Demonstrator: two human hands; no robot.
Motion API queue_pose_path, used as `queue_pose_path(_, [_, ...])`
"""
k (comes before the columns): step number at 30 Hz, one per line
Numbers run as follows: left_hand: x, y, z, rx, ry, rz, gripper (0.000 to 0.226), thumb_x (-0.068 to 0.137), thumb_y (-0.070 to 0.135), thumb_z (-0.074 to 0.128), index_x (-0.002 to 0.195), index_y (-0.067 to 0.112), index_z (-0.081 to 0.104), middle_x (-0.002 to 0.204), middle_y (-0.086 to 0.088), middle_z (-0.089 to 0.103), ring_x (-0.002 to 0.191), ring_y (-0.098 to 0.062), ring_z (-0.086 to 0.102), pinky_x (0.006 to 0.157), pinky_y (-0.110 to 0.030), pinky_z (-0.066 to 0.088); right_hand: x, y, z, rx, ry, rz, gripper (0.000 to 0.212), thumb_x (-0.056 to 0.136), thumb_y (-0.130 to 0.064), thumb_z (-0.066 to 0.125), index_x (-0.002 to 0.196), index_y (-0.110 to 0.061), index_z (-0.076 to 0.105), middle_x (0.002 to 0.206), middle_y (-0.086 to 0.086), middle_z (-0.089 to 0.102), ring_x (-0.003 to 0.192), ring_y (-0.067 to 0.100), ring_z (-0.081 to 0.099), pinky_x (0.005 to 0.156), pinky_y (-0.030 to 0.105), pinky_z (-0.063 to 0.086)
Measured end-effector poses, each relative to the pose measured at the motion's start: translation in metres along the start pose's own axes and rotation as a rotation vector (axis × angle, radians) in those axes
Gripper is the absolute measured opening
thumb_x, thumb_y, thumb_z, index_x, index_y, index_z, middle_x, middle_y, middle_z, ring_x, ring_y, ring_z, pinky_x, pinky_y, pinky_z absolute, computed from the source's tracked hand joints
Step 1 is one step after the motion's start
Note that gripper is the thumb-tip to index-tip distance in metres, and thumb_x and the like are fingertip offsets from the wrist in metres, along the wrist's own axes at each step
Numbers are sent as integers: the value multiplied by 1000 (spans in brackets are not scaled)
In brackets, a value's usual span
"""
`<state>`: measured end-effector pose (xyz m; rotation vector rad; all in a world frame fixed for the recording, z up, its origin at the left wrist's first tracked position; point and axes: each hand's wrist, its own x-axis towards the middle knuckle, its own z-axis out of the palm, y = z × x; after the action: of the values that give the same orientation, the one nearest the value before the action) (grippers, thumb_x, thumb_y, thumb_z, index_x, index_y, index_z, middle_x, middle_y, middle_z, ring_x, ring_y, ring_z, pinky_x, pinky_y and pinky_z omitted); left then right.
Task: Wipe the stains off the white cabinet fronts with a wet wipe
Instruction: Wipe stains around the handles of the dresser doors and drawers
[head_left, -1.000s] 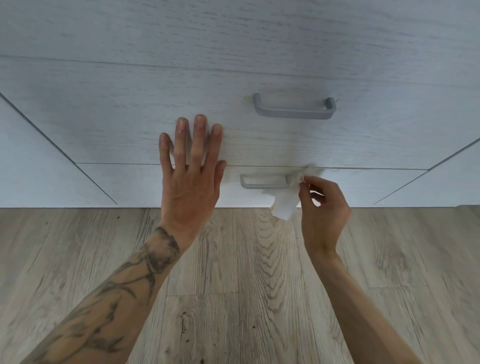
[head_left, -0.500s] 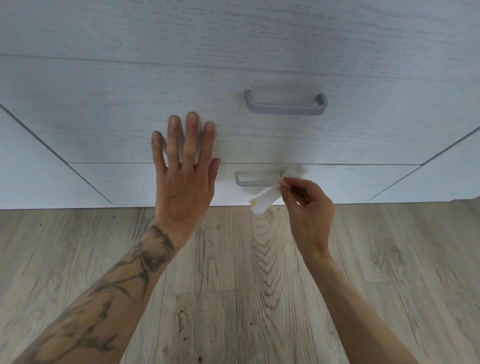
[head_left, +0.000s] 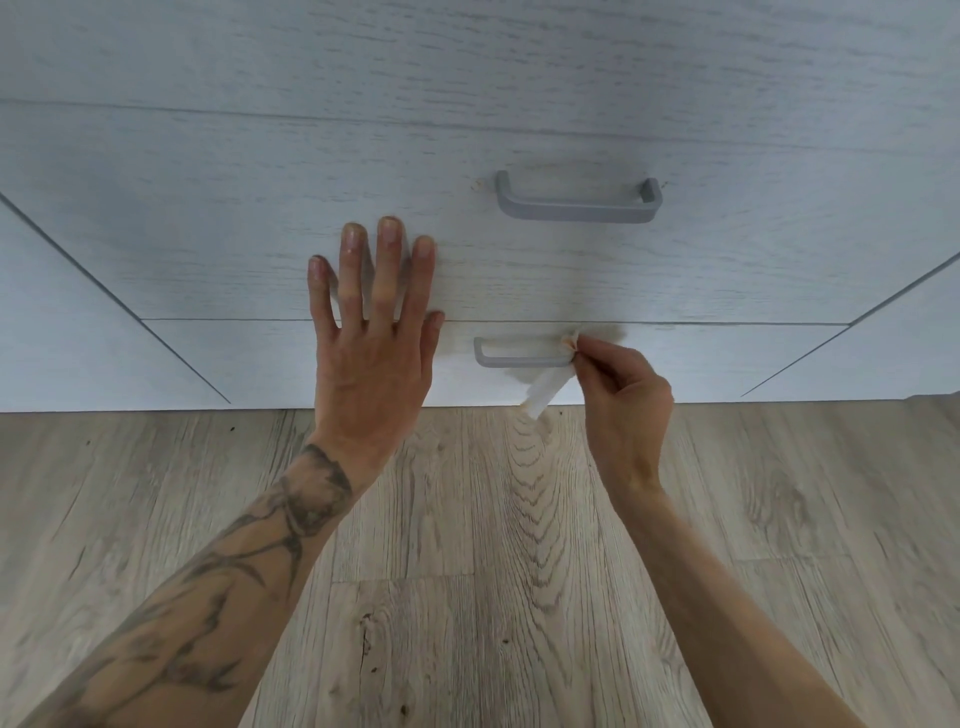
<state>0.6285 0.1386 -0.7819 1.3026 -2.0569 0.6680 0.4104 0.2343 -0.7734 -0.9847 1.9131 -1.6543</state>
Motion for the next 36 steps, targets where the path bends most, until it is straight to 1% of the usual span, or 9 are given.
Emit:
queue_pose_path(4, [0, 1, 1, -1, 1, -4, 76, 118, 40, 43, 169, 10, -4, 171, -20, 3, 158, -46, 7, 131, -63, 12, -13, 4, 0, -6, -2, -8, 21, 94, -1, 75, 107, -15, 83, 105, -4, 78, 98, 3, 74, 86, 10, 55])
queue_pose_path(9, [0, 0, 1, -4, -6, -9, 76, 118, 40, 42, 169, 11, -5, 171, -19, 0, 158, -44, 1, 131, -64, 12, -2, 0, -1, -9, 25, -15, 19, 95, -3, 75, 107, -16, 83, 105, -1, 78, 98, 5, 74, 87, 13, 56])
queue_pose_path(14, [-1, 1, 1, -2, -5, -6, 77, 118, 40, 41, 169, 11, -8, 171, -19, 0, 158, -42, -1, 131, -63, 9, -17, 1, 5, -28, 17, -43, 21, 93, 1, 76, 105, -15, 84, 104, -6, 75, 95, 4, 73, 84, 9, 55])
queue_pose_path(18, [0, 0, 1, -9, 5, -5, 77, 118, 40, 42, 169, 11, -8, 171, -20, 5, 158, -45, 6, 130, -63, 12, -25, -1, 16, -76, -4, -129, 21, 92, 0, 78, 105, -15, 84, 102, -5, 75, 94, 10, 74, 85, 13, 57])
queue_pose_path(23, [-1, -1, 1, -12, 3, -2, 77, 118, 40, 42, 169, 12, -8, 172, -16, -6, 159, -41, 0, 132, -62, 11, -41, -7, 45, -139, 37, -192, 16, 92, -5, 81, 102, -18, 84, 95, -6, 73, 88, 5, 72, 80, 11, 55])
queue_pose_path(26, [0, -1, 1, -19, 4, -3, 78, 117, 39, 43, 169, 12, -8, 172, -16, -6, 159, -40, 0, 131, -62, 12, -46, -9, 56, -153, 37, -213, 16, 92, -5, 81, 102, -17, 84, 93, -5, 73, 86, 3, 71, 79, 9, 55])
queue_pose_path(30, [0, 0, 2, -13, 8, -11, 77, 117, 39, 42, 169, 12, -8, 172, -16, -6, 159, -40, 0, 131, -62, 13, -52, -19, 70, -196, -86, -312, 18, 95, -2, 77, 105, -15, 83, 97, -2, 74, 87, 6, 71, 82, 17, 60])
queue_pose_path(33, [-1, -1, 0, -19, 7, -2, 76, 118, 39, 42, 169, 12, -7, 172, -17, 0, 159, -40, 2, 131, -62, 15, -47, -24, 73, -224, -78, -372, 21, 97, -3, 74, 110, -17, 81, 103, -4, 73, 84, 6, 69, 79, 19, 59])
queue_pose_path(36, [-1, -2, -3, -17, 14, 2, 75, 117, 36, 44, 169, 11, -4, 172, -18, 8, 159, -42, 10, 130, -62, 21, -42, -22, 69, -365, -121, -412, 23, 98, -3, 72, 115, -15, 81, 104, -2, 71, 84, 10, 66, 77, 30, 60])
